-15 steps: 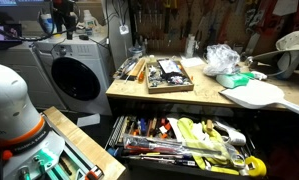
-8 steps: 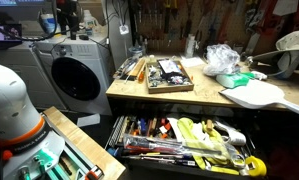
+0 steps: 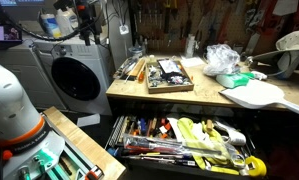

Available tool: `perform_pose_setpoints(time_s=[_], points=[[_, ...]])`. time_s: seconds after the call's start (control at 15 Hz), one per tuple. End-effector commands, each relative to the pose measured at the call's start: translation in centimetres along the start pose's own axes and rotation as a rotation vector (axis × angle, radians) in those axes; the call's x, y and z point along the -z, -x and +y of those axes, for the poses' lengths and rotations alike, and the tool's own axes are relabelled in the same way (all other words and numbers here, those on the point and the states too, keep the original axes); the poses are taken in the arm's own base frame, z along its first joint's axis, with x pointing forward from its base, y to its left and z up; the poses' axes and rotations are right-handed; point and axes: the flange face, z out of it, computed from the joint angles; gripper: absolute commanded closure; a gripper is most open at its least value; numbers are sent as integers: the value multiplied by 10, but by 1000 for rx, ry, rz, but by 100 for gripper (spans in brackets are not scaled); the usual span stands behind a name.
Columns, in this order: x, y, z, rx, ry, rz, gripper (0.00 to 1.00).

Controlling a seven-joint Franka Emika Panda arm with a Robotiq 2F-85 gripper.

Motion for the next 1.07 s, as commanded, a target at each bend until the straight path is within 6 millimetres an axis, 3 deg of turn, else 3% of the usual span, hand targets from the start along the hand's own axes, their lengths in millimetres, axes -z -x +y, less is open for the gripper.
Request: perform_pose_setpoints(time_s=[0.0,0.2,0.33,0.4,0.53,0.8,1.0], points=[[-17,-23,12,19,177,40,0],[-31,-41,32,13,293,77,0],[-42,-51,46,-8,245,11,0],[-31,-42,36,12,255,52,0],[-41,-49,45,-4,246,24,0],[-42,-52,46,-6,244,20,0],[-59,-82,63,55,221,-10,0]])
